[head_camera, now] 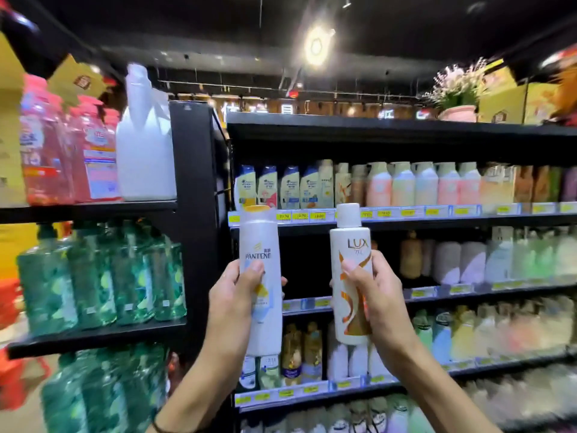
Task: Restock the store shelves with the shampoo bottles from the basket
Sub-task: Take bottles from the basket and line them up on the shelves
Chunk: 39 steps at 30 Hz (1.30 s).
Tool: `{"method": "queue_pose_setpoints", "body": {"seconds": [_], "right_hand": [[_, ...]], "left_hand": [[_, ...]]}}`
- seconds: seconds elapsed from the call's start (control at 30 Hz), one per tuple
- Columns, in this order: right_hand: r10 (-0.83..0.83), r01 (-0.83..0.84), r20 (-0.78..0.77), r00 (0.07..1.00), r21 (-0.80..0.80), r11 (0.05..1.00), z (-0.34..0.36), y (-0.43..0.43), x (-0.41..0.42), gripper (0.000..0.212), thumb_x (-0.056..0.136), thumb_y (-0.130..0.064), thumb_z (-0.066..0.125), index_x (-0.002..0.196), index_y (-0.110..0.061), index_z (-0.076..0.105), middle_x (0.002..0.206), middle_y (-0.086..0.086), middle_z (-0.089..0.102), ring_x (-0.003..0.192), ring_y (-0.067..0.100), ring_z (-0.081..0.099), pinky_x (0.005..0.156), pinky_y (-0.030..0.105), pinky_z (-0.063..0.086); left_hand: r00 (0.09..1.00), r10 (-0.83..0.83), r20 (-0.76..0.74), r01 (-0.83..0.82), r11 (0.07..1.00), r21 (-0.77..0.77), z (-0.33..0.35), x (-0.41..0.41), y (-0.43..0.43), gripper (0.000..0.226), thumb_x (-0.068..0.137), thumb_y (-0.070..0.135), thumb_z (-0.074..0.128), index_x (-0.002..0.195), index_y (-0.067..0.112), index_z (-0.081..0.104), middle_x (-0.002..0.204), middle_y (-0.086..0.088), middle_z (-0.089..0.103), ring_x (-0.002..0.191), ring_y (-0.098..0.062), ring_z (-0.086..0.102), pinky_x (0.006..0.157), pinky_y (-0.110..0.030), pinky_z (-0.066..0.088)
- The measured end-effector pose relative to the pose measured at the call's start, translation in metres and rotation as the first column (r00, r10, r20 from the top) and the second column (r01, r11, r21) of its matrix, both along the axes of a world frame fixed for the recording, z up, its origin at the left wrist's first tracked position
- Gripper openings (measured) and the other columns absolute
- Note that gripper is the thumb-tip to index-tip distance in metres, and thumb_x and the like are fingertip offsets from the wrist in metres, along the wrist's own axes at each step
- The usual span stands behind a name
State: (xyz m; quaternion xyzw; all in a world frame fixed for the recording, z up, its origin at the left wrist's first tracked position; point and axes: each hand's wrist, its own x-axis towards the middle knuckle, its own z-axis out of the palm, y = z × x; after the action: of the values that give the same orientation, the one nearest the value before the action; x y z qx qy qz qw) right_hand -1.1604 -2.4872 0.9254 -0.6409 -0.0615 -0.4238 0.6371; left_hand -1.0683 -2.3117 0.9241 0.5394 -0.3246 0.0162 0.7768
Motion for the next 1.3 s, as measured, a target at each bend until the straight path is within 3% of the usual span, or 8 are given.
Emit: {"method": "queue_pose_setpoints", "body": {"seconds": [0.23, 0.47, 0.6, 0.67, 0.77, 0.87, 1.07, 1.3], "right_hand": [[-0.091, 0.094, 0.078, 0.993, -0.026, 0.995, 0.022, -0.092, 0.034, 0.051, 0.071, -0.055, 0.074, 0.095, -0.012, 0.06, 0.077, -0.004, 0.065, 0.068, 0.013, 0.058, 0.063, 0.035, 0.052], [-0.044, 0.05, 0.091, 0.995, -0.06, 0.997, 0.05, -0.208, 0.07, 0.056, 0.071, -0.055, 0.076, 0.097, -0.007, 0.062, 0.08, -0.002, 0.07, 0.068, 0.008, 0.062, 0.06, 0.02, 0.051], [0.005, 0.002, 0.059, 0.998, -0.117, 0.993, 0.075, -0.257, 0.095, 0.054, 0.075, -0.055, 0.075, 0.102, -0.01, 0.063, 0.089, 0.0, 0.072, 0.079, 0.012, 0.066, 0.072, 0.035, 0.055], [0.039, -0.031, 0.052, 0.998, -0.144, 0.989, 0.085, -0.277, 0.107, 0.044, 0.081, -0.05, 0.076, 0.104, -0.014, 0.064, 0.093, 0.0, 0.075, 0.084, 0.012, 0.07, 0.074, 0.033, 0.056], [0.07, -0.057, 0.081, 0.994, -0.147, 0.988, 0.098, -0.299, 0.124, 0.042, 0.082, -0.046, 0.079, 0.107, -0.015, 0.065, 0.096, 0.0, 0.077, 0.087, 0.011, 0.073, 0.073, 0.027, 0.058], [0.11, -0.095, 0.107, 0.988, -0.138, 0.986, 0.109, -0.315, 0.14, 0.044, 0.077, -0.042, 0.075, 0.111, -0.016, 0.062, 0.093, -0.005, 0.078, 0.087, 0.007, 0.073, 0.07, 0.021, 0.057], [0.115, -0.096, 0.114, 0.987, -0.16, 0.983, 0.12, -0.334, 0.166, 0.042, 0.079, -0.042, 0.078, 0.11, -0.019, 0.063, 0.096, -0.001, 0.079, 0.086, 0.01, 0.075, 0.067, 0.02, 0.057], [0.104, -0.084, 0.113, 0.988, -0.169, 0.982, 0.133, -0.336, 0.187, 0.027, 0.089, -0.023, 0.077, 0.106, -0.013, 0.059, 0.091, 0.003, 0.078, 0.079, 0.009, 0.075, 0.063, 0.021, 0.057]], "left_hand": [[1.0, -0.001, 0.008, 0.001, 1.0, -0.026, 0.027, 0.031, -0.092, 0.037, 0.097, 0.045, 0.059, 0.11, 0.01, 0.063, 0.095, -0.01, 0.078, 0.067, -0.017, 0.068, 0.054, -0.031, 0.056], [1.0, 0.017, -0.015, -0.019, 0.993, -0.116, 0.068, 0.078, -0.202, 0.021, 0.1, 0.036, 0.058, 0.099, 0.015, 0.054, 0.086, -0.008, 0.063, 0.071, -0.021, 0.06, 0.067, -0.038, 0.051], [0.997, 0.075, 0.012, -0.073, 0.99, -0.117, 0.099, 0.109, -0.252, 0.021, 0.1, 0.035, 0.059, 0.099, 0.014, 0.058, 0.081, -0.006, 0.065, 0.068, -0.018, 0.064, 0.062, -0.035, 0.055], [0.992, 0.121, 0.023, -0.118, 0.985, -0.124, 0.113, 0.123, -0.272, 0.022, 0.101, 0.033, 0.059, 0.098, 0.011, 0.059, 0.082, -0.008, 0.065, 0.066, -0.018, 0.064, 0.062, -0.035, 0.056], [0.979, 0.194, 0.068, -0.184, 0.975, -0.121, 0.129, 0.142, -0.295, 0.02, 0.102, 0.031, 0.059, 0.093, 0.014, 0.059, 0.089, -0.01, 0.065, 0.073, -0.019, 0.064, 0.071, -0.041, 0.057], [0.957, 0.264, 0.119, -0.255, 0.963, -0.085, 0.139, 0.158, -0.313, 0.022, 0.103, 0.03, 0.058, 0.108, 0.009, 0.06, 0.104, -0.016, 0.067, 0.089, -0.027, 0.065, 0.084, -0.049, 0.057], [0.912, 0.341, 0.226, -0.341, 0.939, -0.042, 0.145, 0.182, -0.336, 0.025, 0.105, 0.024, 0.055, 0.122, 0.005, 0.058, 0.104, -0.003, 0.069, 0.087, -0.01, 0.067, 0.065, -0.017, 0.054], [0.876, 0.417, 0.241, -0.43, 0.903, -0.002, 0.15, 0.208, -0.35, 0.01, 0.105, 0.018, 0.055, 0.113, 0.012, 0.057, 0.093, 0.0, 0.066, 0.078, -0.011, 0.065, 0.06, -0.018, 0.053]]}}
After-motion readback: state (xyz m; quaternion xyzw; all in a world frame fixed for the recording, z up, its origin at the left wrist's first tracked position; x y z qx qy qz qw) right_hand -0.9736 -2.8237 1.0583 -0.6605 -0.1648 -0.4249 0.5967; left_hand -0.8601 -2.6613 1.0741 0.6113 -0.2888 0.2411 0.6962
